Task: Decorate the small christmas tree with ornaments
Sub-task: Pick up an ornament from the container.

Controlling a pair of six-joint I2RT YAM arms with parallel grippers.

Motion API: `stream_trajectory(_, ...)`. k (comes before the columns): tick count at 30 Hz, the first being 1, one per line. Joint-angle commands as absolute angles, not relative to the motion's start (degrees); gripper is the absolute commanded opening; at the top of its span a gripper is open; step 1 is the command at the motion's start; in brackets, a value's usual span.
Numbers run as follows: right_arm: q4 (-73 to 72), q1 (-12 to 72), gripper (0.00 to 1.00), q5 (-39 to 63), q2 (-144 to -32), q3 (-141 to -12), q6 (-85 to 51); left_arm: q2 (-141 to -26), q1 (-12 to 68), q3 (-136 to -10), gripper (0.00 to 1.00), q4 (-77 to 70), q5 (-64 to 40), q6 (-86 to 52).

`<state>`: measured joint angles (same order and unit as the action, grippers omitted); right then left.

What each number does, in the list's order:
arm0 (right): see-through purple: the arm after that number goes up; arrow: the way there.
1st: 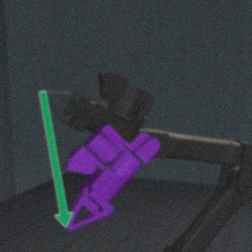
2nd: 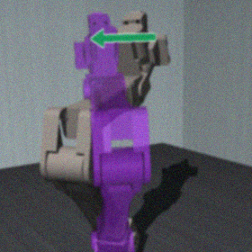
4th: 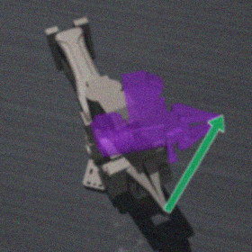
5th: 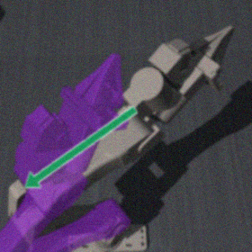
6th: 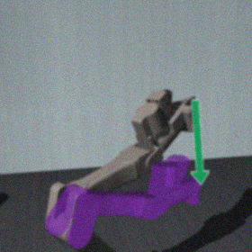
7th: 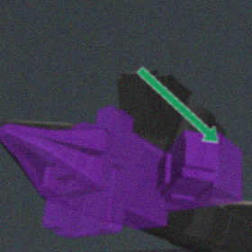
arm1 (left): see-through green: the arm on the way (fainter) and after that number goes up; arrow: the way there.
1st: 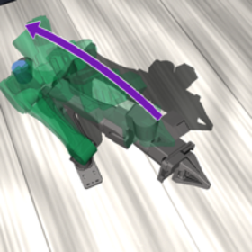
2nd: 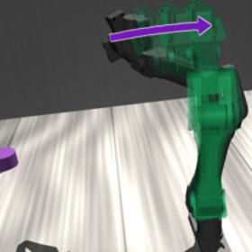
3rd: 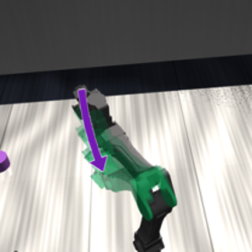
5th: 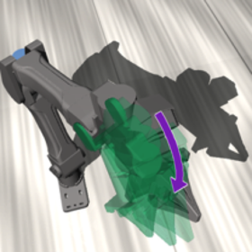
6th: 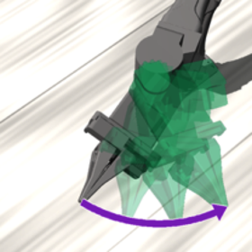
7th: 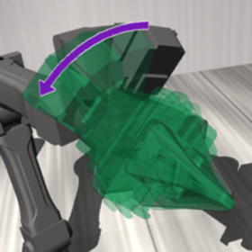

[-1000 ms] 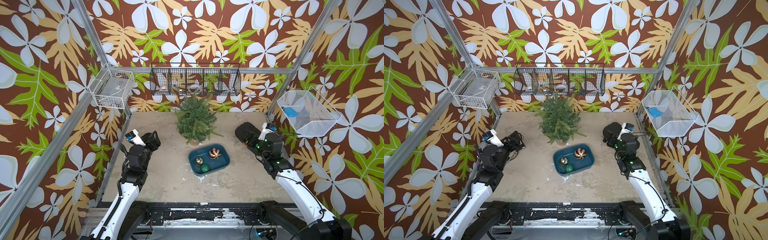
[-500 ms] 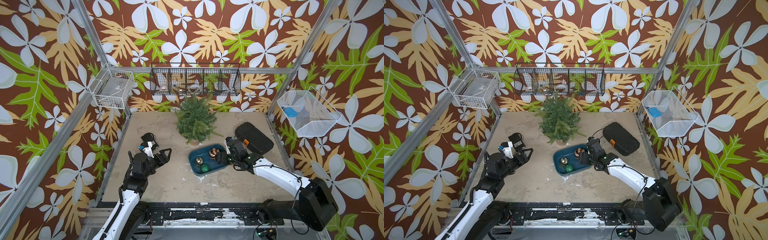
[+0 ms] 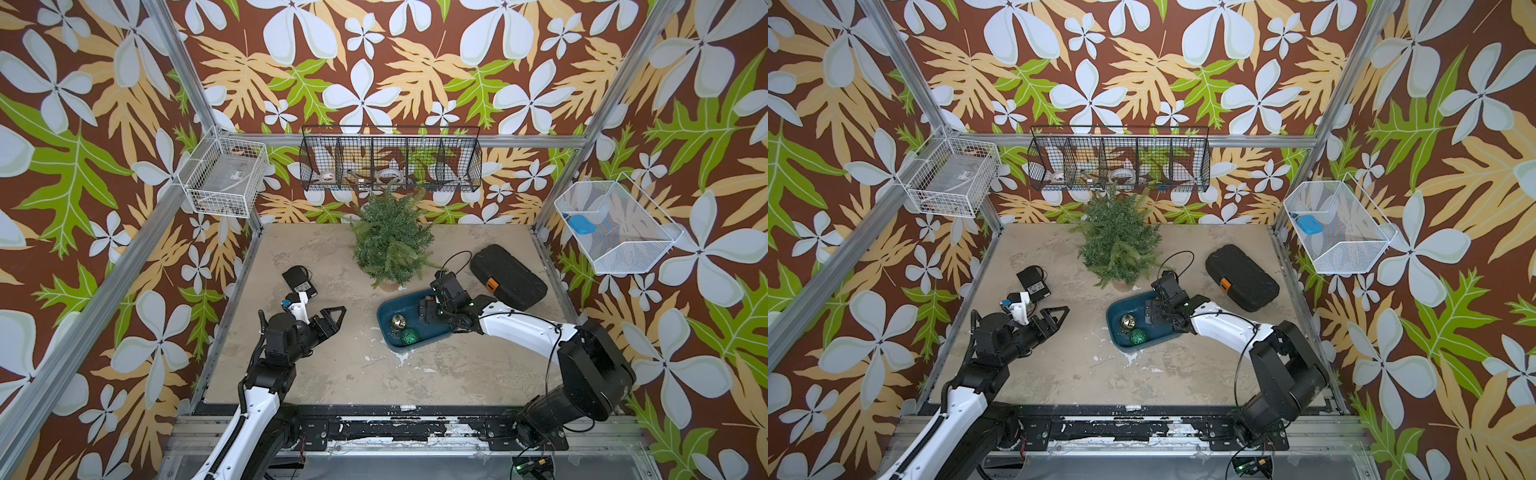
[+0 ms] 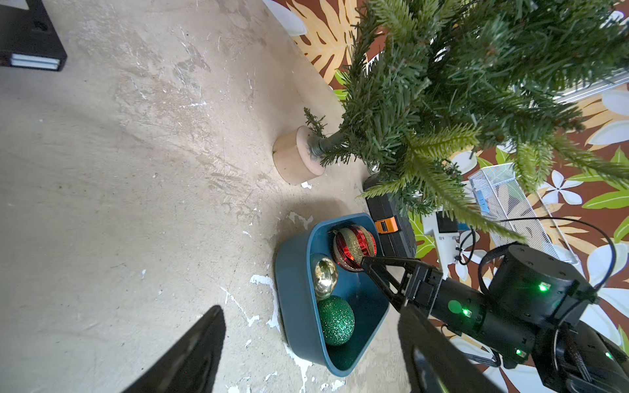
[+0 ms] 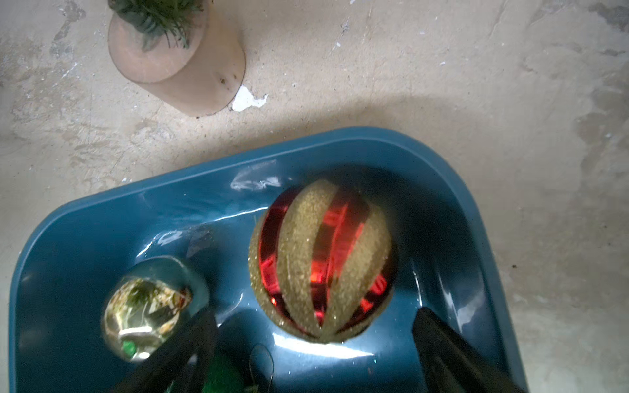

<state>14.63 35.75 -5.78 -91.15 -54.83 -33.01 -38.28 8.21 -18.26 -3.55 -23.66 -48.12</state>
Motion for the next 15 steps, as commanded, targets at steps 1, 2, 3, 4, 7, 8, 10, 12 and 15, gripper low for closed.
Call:
stream_trajectory(1, 14.9, 35.86, 0.93, -7.75, -93.25, -56.13, -34.33, -38.49, 8.28, -18.19, 0.82, -3.87, -24.49, -49.16)
stream_trajectory(2, 14.63, 35.86, 0.93, -7.49, -93.72, -56.29, -34.46, -38.43, 8.33, -18.22, 0.82, -3.85, -24.43, -49.13)
stream_trajectory(3, 14.51, 35.84, 0.93, -7.54, -94.16, -56.41, -34.64, -38.41, 8.28, -18.11, 0.82, -3.87, -24.33, -49.14)
stream_trajectory(4, 14.12, 35.88, 0.92, -7.5, -94.56, -56.51, -34.67, -38.51, 8.34, -18.02, 0.82, -3.86, -24.32, -49.13)
stream_trajectory(7, 13.94, 35.92, 0.93, -7.84, -95.85, -57.13, -34.64, -38.58, 8.32, -17.76, 0.82, -3.87, -24.49, -49.4)
stream_trajectory(8, 13.66, 35.92, 0.93, -7.89, -96.13, -57.14, -34.69, -38.55, 8.34, -17.72, 0.82, -3.8, -24.52, -49.5)
stream_trajectory(10, 13.45, 35.9, 0.91, -7.9, -96.58, -57.29, -34.74, -38.44, 8.33, -17.52, 0.81, -3.72, -24.61, -49.61)
stream_trajectory(12, 12.99, 35.92, 0.88, -7.51, -97.0, -57.33, -34.7, -38.32, 8.32, -17.33, 0.81, -3.69, -24.62, -49.9)
stream_trajectory(15, 12.64, 35.86, 0.85, -7.21, -97.71, -57.48, -34.6, -38.17, 8.31, -17.27, 0.81, -3.86, -24.7, -50.27)
